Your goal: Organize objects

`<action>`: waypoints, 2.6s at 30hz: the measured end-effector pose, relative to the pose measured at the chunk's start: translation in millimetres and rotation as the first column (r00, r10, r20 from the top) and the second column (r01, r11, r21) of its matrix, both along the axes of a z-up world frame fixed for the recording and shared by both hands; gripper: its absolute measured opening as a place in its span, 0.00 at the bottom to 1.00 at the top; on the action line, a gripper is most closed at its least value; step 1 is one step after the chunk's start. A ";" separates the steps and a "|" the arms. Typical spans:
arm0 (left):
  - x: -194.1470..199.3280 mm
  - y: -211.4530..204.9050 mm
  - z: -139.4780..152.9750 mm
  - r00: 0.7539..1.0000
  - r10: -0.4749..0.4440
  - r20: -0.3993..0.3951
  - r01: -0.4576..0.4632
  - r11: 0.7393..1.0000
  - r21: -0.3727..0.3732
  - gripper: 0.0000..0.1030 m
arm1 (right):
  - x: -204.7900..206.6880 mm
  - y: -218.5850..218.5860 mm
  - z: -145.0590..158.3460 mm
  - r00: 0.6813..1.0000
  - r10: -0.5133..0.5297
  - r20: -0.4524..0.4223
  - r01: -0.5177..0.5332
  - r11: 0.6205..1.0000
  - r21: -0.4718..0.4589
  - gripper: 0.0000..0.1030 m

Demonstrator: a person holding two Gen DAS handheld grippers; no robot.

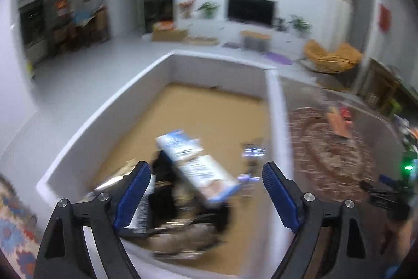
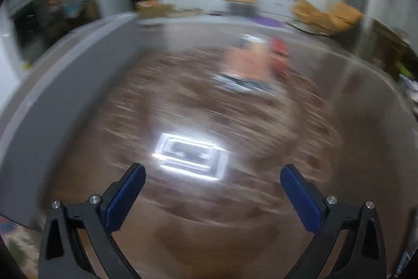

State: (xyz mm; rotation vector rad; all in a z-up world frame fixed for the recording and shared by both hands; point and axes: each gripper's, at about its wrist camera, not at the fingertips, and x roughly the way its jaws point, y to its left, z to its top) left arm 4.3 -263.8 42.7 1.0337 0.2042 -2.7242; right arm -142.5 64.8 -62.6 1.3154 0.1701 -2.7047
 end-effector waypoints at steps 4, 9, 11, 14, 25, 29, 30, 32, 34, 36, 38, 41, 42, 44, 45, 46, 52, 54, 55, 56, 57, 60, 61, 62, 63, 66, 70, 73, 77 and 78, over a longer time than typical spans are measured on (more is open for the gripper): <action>-7.6 65.4 17.6 0.986 -0.159 -0.052 0.161 0.986 0.032 0.95 | -2.0 57.2 -14.0 0.994 -0.108 0.013 0.107 0.994 0.035 1.00; -17.8 146.3 9.9 0.939 -0.343 -0.035 0.345 0.935 0.079 0.98 | 1.0 82.7 -16.8 0.987 -0.158 0.041 0.157 0.987 0.028 1.00; -25.0 172.2 -1.4 0.923 -0.385 0.000 0.383 0.920 0.084 0.98 | 3.3 83.3 -18.0 0.986 -0.156 0.059 0.156 0.988 0.015 1.00; -29.4 195.6 -16.0 0.909 -0.416 0.035 0.412 0.907 0.089 0.98 | 2.5 83.3 -21.9 0.987 -0.145 0.072 0.146 0.989 -0.009 1.00; -104.7 210.8 -63.8 0.918 -0.380 0.114 0.374 0.925 0.075 0.98 | -1.2 80.4 -27.7 0.988 -0.141 0.060 0.143 0.990 -0.021 1.00; -155.3 212.4 -94.2 0.905 -0.399 0.144 0.371 0.909 0.187 0.98 | -1.1 79.6 -28.1 0.987 -0.147 0.058 0.148 0.989 -0.020 1.00; -167.0 215.6 -100.5 0.899 -0.411 0.154 0.379 0.904 0.199 0.98 | -1.0 79.6 -28.1 0.987 -0.147 0.058 0.148 0.989 -0.020 1.00; -196.5 225.7 -107.5 0.884 -0.434 0.173 0.401 0.895 0.196 0.98 | -1.0 79.7 -28.1 0.988 -0.147 0.058 0.148 0.989 -0.021 1.00; -232.7 239.6 -110.3 0.871 -0.456 0.184 0.425 0.886 0.185 0.98 | -1.0 79.4 -27.9 0.988 -0.146 0.058 0.148 0.989 -0.022 1.00; -263.7 250.1 -109.7 0.865 -0.464 0.189 0.436 0.883 0.174 0.98 | -0.9 79.4 -27.8 0.988 -0.146 0.058 0.147 0.989 -0.022 1.00; -299.3 260.6 -108.5 0.860 -0.470 0.198 0.446 0.881 0.157 0.98 | -1.1 79.6 -27.6 0.988 -0.145 0.058 0.147 0.989 -0.022 1.00; -346.0 268.4 -109.6 0.886 -0.409 0.219 0.392 0.913 0.117 0.98 | -1.0 79.6 -27.5 0.988 -0.144 0.058 0.145 0.989 -0.023 1.00; -357.7 269.1 -110.4 0.893 -0.392 0.220 0.374 0.920 0.120 0.98 | -1.0 79.6 -27.5 0.988 -0.143 0.058 0.145 0.989 -0.024 1.00; -378.8 272.8 -113.1 0.901 -0.371 0.226 0.348 0.928 0.134 0.98 | -0.9 78.3 -27.4 0.989 -0.135 0.058 0.137 0.990 -0.024 1.00; -387.4 277.2 -115.2 0.898 -0.372 0.234 0.348 0.927 0.138 0.98 | -0.9 77.7 -27.4 0.990 -0.131 0.058 0.133 0.991 -0.024 1.00; -396.0 285.0 -119.8 0.894 -0.377 0.243 0.354 0.926 0.132 0.98 | -0.9 77.3 -27.3 0.990 -0.128 0.058 0.129 0.991 -0.024 1.00; -415.4 329.4 -147.7 0.851 -0.419 0.317 0.431 0.902 0.036 0.98 | -0.7 75.3 -27.3 0.992 -0.111 0.057 0.112 0.993 -0.025 1.00; -416.6 328.8 -151.6 0.866 -0.401 0.299 0.410 0.911 0.034 1.00 | -0.4 74.8 -27.1 0.993 -0.107 0.057 0.109 0.994 -0.028 1.00; -417.5 326.3 -151.3 0.878 -0.381 0.289 0.389 0.921 0.035 1.00 | -0.5 75.0 -27.1 0.993 -0.107 0.057 0.109 0.994 -0.030 1.00; -417.9 323.7 -151.3 0.886 -0.368 0.281 0.372 0.927 0.042 1.00 | -0.4 75.4 -27.0 0.993 -0.107 0.056 0.109 0.994 -0.033 1.00; -417.5 321.7 -151.2 0.891 -0.366 0.270 0.365 0.929 0.053 1.00 | -0.4 75.5 -26.9 0.993 -0.107 0.055 0.109 0.993 -0.035 1.00; -412.0 320.5 -152.4 0.891 -0.374 0.259 0.380 0.924 0.026 0.87 | -0.5 75.8 -27.0 0.993 -0.107 0.055 0.109 0.993 -0.035 1.00; -405.6 319.8 -151.1 0.893 -0.380 0.242 0.390 0.921 0.010 0.81 | -0.5 75.8 -27.0 0.993 -0.107 0.055 0.109 0.993 -0.034 1.00; -400.1 317.2 -150.3 0.894 -0.381 0.236 0.390 0.921 0.010 0.77 | -0.3 76.1 -26.8 0.993 -0.107 0.055 0.109 0.993 -0.035 1.00; -396.6 314.4 -150.8 0.896 -0.379 0.233 0.387 0.922 0.011 0.75 | -0.1 76.0 -26.9 0.993 -0.107 0.055 0.109 0.993 -0.035 1.00; -366.1 298.9 -151.4 0.903 -0.363 0.231 0.370 0.929 0.013 0.75 | -0.2 76.1 -26.8 0.993 -0.107 0.055 0.109 0.993 -0.036 1.00; -293.2 271.5 -149.7 0.902 -0.358 0.241 0.365 0.931 0.013 0.75 | -0.7 76.4 -26.7 0.993 -0.107 0.055 0.109 0.993 -0.036 1.00; -235.8 247.9 -150.3 0.902 -0.351 0.252 0.360 0.933 0.012 0.77 | -2.1 75.7 -27.5 0.993 -0.107 0.057 0.108 0.994 -0.028 1.00; -171.8 220.3 -151.8 0.912 -0.324 0.251 0.331 0.943 0.011 0.79 | -2.6 74.3 -28.4 0.993 -0.107 0.058 0.108 0.994 -0.023 1.00; -158.0 213.8 -152.4 0.916 -0.316 0.248 0.323 0.946 0.013 0.82 | -2.3 74.5 -28.5 0.993 -0.107 0.058 0.109 0.994 -0.024 1.00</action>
